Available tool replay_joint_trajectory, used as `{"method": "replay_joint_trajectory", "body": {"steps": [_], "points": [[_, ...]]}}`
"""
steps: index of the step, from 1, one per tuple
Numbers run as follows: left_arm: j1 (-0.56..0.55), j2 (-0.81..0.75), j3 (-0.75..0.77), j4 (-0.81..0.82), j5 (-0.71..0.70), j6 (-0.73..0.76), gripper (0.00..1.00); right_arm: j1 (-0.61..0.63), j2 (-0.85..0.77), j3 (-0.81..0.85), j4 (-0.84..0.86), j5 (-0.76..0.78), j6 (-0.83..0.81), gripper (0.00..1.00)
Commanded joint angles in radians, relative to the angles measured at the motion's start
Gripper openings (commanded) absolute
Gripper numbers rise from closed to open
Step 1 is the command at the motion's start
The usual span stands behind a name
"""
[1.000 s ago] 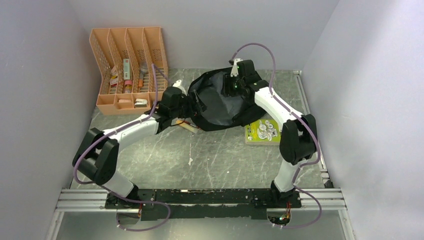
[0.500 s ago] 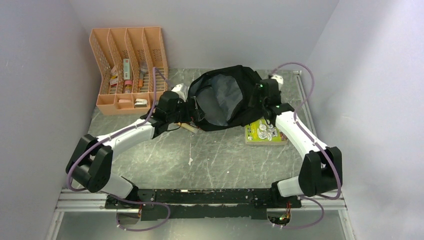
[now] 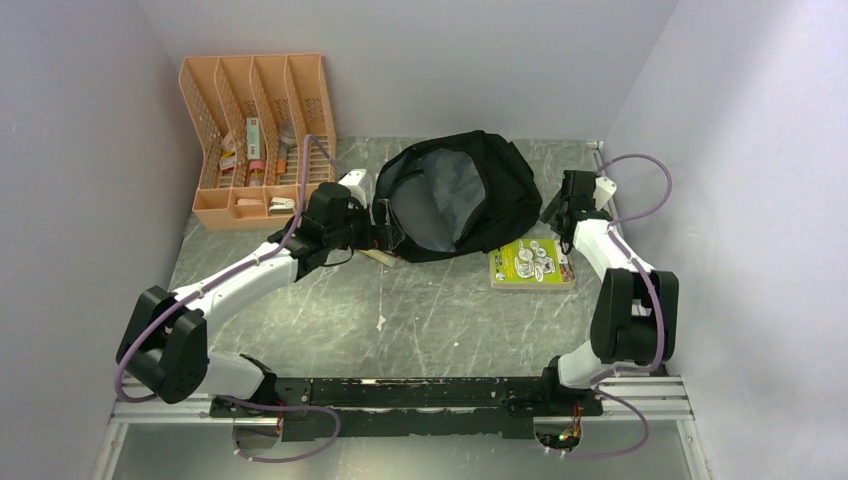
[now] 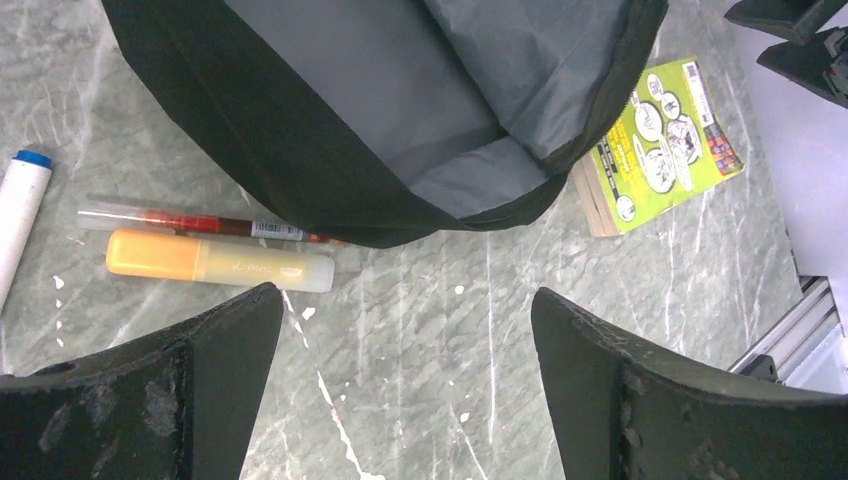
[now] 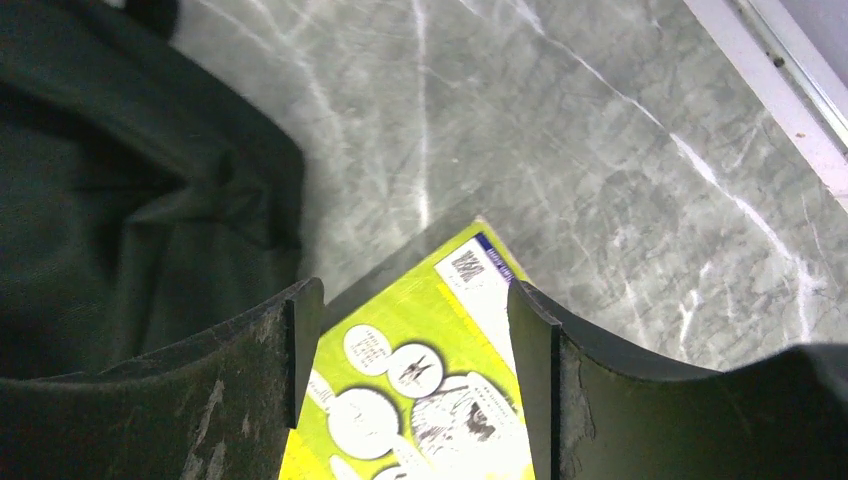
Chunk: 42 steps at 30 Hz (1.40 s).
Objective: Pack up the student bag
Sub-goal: Move the book to the center of the board.
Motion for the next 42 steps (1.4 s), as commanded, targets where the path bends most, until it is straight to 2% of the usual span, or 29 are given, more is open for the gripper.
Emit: {"method": "replay_joint_trajectory", "body": {"steps": [1, 12, 22, 34, 42], "points": [[0.008, -0.016, 0.001, -0.023, 0.009, 0.03, 0.98, -0.046, 0.08, 0.026, 0.02, -0.008, 0.011, 0.71], [0.01, 0.002, -0.012, -0.013, 0.057, 0.018, 0.98, -0.104, 0.216, 0.108, 0.008, -0.103, -0.042, 0.72], [0.009, 0.024, -0.018, -0.001, 0.095, 0.009, 0.98, -0.093, 0.185, 0.009, 0.007, -0.191, -0.057, 0.69], [0.009, 0.03, -0.036, 0.01, 0.114, 0.001, 0.98, -0.026, 0.201, -0.045, -0.007, -0.193, -0.093, 0.68], [0.01, 0.027, -0.048, 0.006, 0.123, -0.005, 0.98, 0.087, 0.189, -0.051, -0.062, -0.187, -0.128, 0.59]]}}
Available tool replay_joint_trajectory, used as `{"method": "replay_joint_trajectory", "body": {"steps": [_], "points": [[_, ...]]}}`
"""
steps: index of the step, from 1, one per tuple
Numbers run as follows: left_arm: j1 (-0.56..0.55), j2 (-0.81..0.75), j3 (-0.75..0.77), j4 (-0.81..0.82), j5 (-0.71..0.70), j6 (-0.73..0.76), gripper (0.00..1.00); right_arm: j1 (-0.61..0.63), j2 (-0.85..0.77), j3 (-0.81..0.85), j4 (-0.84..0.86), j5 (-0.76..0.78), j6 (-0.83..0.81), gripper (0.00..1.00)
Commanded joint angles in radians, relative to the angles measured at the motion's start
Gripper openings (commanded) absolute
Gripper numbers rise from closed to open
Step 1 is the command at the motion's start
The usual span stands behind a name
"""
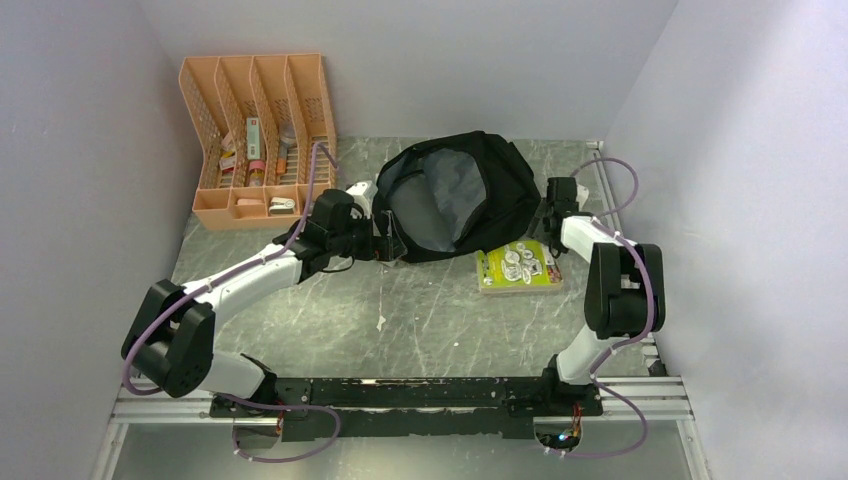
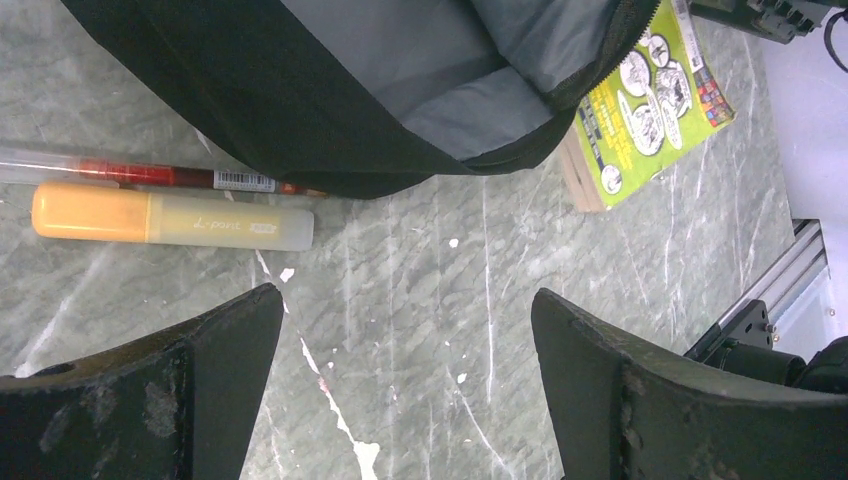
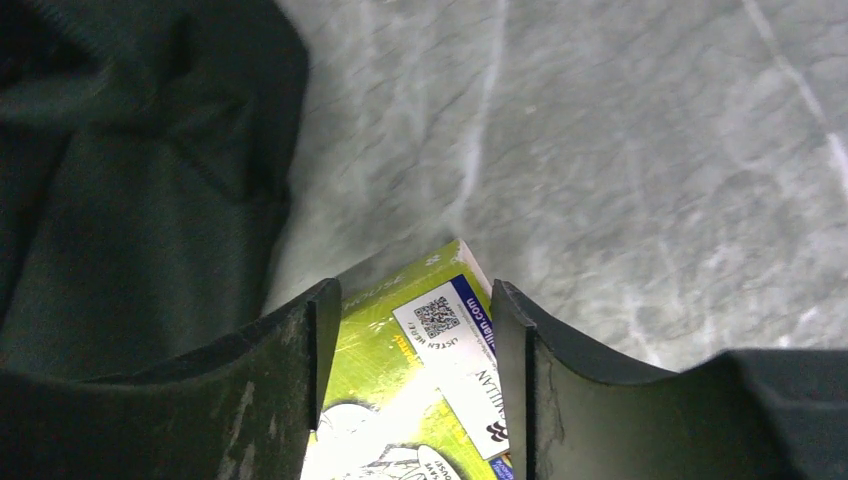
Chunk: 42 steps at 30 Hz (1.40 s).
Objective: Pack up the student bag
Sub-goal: Move the book to the center of the board.
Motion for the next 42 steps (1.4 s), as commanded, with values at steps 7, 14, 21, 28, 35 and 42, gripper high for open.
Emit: {"method": "replay_joint_trajectory", "body": {"steps": [7, 14, 21, 28, 35, 42], "points": [[0.006, -0.024, -0.034, 0.013, 0.025, -0.016, 0.98, 0.203, -0.064, -0.111, -0.127, -0.071, 0.012, 0.51], [-0.022, -0.049, -0.083, 0.04, 0.036, -0.076, 0.98, 0.35, -0.155, -0.194, -0.143, -0.093, 0.111, 0.51], [-0.125, -0.122, -0.166, 0.028, -0.057, -0.201, 0.98, 0.391, -0.34, -0.258, -0.179, -0.029, 0.191, 0.63], [-0.184, -0.154, -0.25, 0.118, -0.082, -0.306, 0.98, 0.382, -0.471, -0.325, -0.158, -0.05, 0.167, 0.75], [-0.189, -0.095, -0.213, 0.132, -0.059, -0.292, 0.98, 0.381, -0.503, -0.407, -0.107, -0.172, 0.191, 0.78], [-0.19, -0.053, -0.208, 0.144, -0.025, -0.284, 0.98, 0.384, -0.51, -0.449, -0.075, -0.308, 0.191, 0.79]]}}
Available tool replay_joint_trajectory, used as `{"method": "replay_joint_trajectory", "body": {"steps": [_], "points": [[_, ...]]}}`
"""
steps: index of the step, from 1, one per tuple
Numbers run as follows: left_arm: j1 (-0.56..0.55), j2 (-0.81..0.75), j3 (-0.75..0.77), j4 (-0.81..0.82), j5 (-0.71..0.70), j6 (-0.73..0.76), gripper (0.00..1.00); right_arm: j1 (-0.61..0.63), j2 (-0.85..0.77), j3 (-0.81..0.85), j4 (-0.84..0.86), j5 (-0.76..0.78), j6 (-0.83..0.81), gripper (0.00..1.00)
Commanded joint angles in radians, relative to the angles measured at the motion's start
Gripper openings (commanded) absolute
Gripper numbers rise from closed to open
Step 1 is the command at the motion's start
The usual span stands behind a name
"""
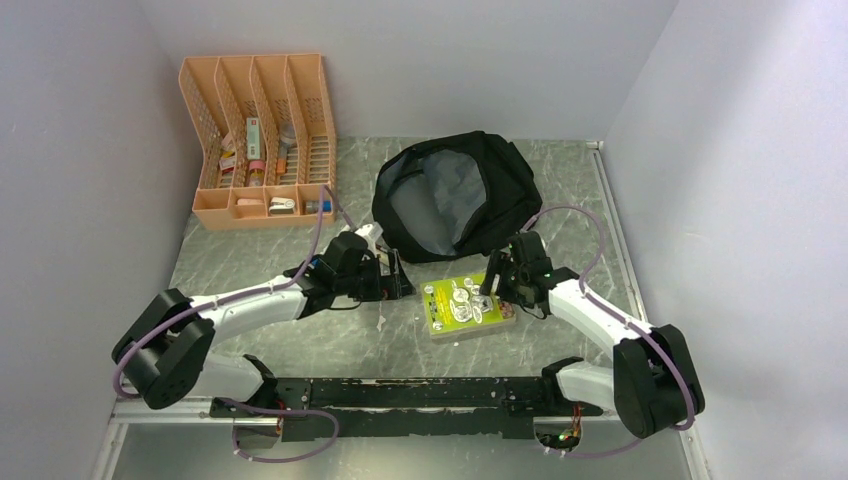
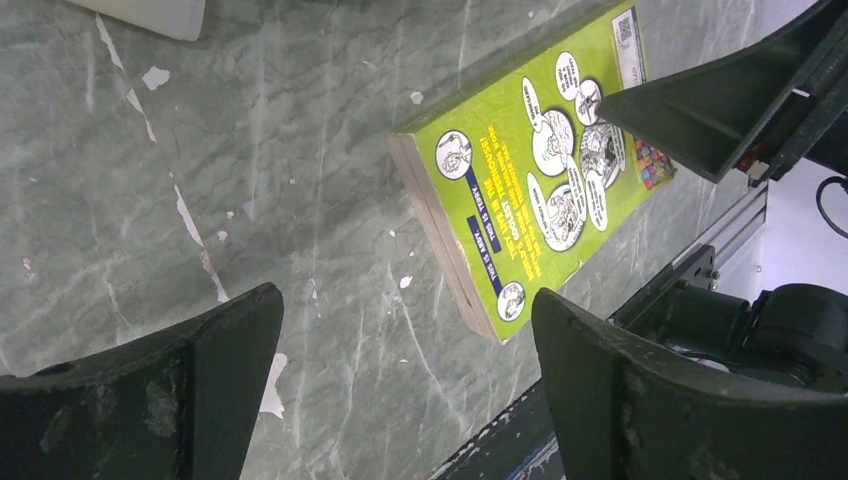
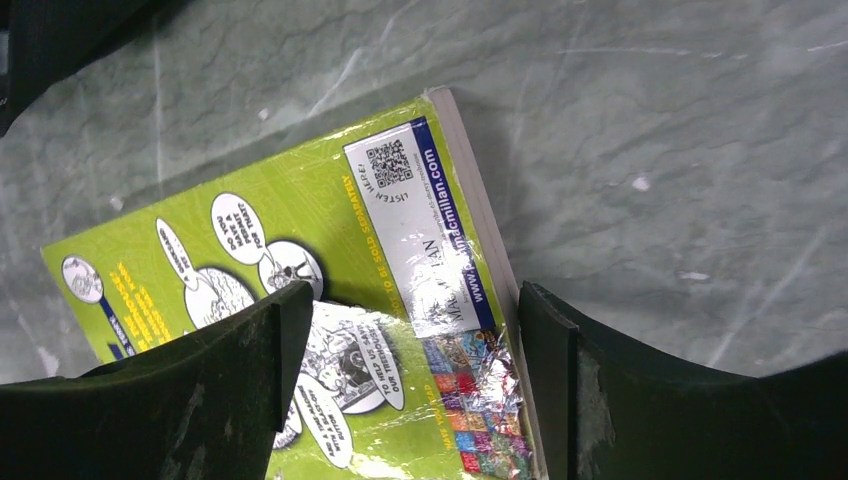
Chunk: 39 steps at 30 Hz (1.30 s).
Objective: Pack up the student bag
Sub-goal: Move the book to the center of the board, then adjust the book at the center of the board.
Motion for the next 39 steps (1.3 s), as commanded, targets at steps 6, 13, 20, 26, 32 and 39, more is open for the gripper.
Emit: {"method": "replay_joint_trajectory", "body": {"steps": [6, 13, 20, 26, 32, 39], "points": [[-0.012, 0.046, 0.006, 0.048, 0.036, 0.003, 0.98, 0.027, -0.041, -0.071, 0.122, -0.32, 0.053, 0.73], [-0.014, 0.089, 0.034, -0.01, 0.014, 0.022, 0.91, 0.044, -0.045, -0.062, 0.143, -0.384, 0.019, 0.7], [-0.014, 0.076, 0.006, -0.023, 0.01, 0.022, 0.78, 0.044, -0.073, -0.03, 0.005, -0.139, 0.01, 0.74], [-0.018, 0.105, -0.023, 0.039, 0.083, 0.015, 0.63, 0.044, -0.042, -0.073, 0.081, -0.24, 0.022, 0.73], [-0.022, 0.117, -0.036, 0.043, 0.104, 0.028, 0.58, 0.044, -0.033, -0.089, 0.12, -0.295, 0.028, 0.71], [-0.027, 0.15, -0.026, 0.076, 0.131, 0.037, 0.56, 0.064, 0.001, -0.103, 0.109, -0.382, 0.024, 0.62]]}}
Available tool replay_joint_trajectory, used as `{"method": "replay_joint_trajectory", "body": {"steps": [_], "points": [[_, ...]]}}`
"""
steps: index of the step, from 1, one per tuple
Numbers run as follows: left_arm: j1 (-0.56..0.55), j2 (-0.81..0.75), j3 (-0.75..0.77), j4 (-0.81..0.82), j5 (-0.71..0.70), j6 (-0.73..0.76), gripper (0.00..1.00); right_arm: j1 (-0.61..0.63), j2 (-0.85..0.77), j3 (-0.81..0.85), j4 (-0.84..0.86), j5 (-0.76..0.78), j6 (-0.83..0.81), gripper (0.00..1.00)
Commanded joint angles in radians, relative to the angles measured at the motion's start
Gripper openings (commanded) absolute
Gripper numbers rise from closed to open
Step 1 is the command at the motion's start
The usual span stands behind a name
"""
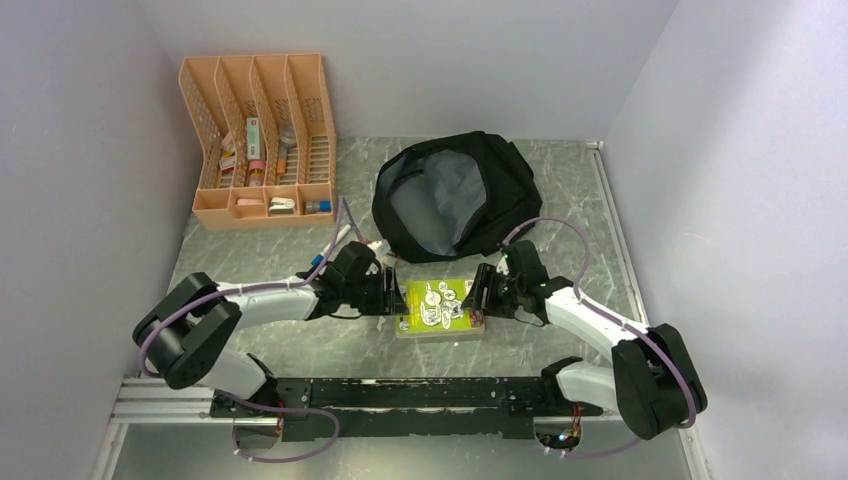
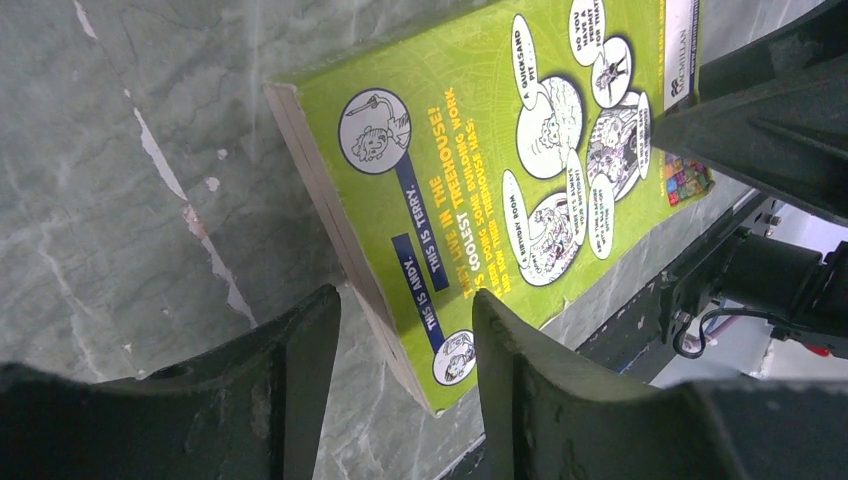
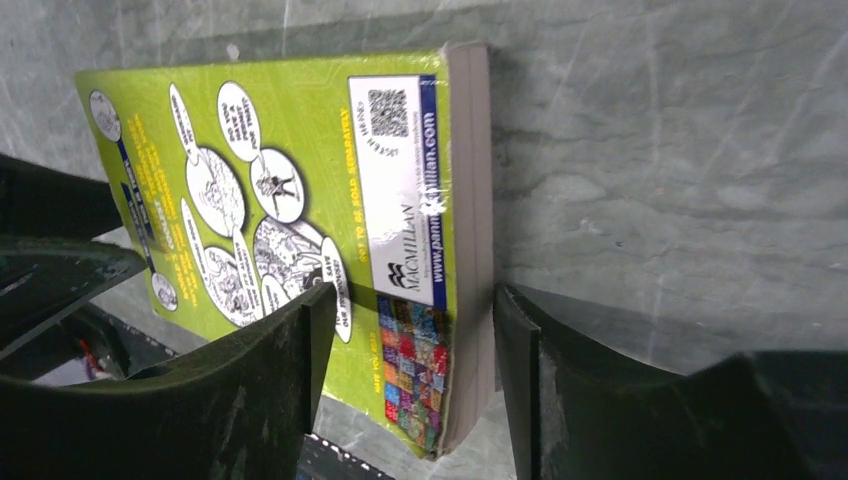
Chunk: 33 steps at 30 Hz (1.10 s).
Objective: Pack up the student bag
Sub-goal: Adjust the book at the center of the board.
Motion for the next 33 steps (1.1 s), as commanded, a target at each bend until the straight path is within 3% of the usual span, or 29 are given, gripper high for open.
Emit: {"method": "replay_joint_trajectory", "body": {"steps": [1, 6, 12, 19, 27, 33], "points": [[-0.011, 0.041, 0.02, 0.063, 0.051, 0.024, 0.55, 0.032, 0.016, -0.025, 0.014, -0.085, 0.006, 0.6], [-0.012, 0.123, 0.121, 0.051, 0.058, 0.091, 0.53, 0.12, 0.012, -0.034, 0.033, -0.097, 0.066, 0.55], [-0.004, 0.259, 0.343, -0.091, 0.008, 0.223, 0.55, 0.254, -0.01, -0.055, 0.064, -0.074, 0.171, 0.55], [0.102, 0.35, 0.515, -0.268, -0.127, 0.252, 0.68, 0.391, -0.024, -0.026, 0.02, -0.015, 0.212, 0.61], [0.182, 0.14, 0.443, -0.365, -0.199, 0.241, 0.86, 0.39, -0.146, 0.15, -0.273, 0.407, 0.132, 0.71], [0.174, -0.03, 0.258, -0.295, -0.1, 0.121, 0.87, 0.363, -0.052, 0.216, -0.209, 0.457, -0.006, 0.75]]}}
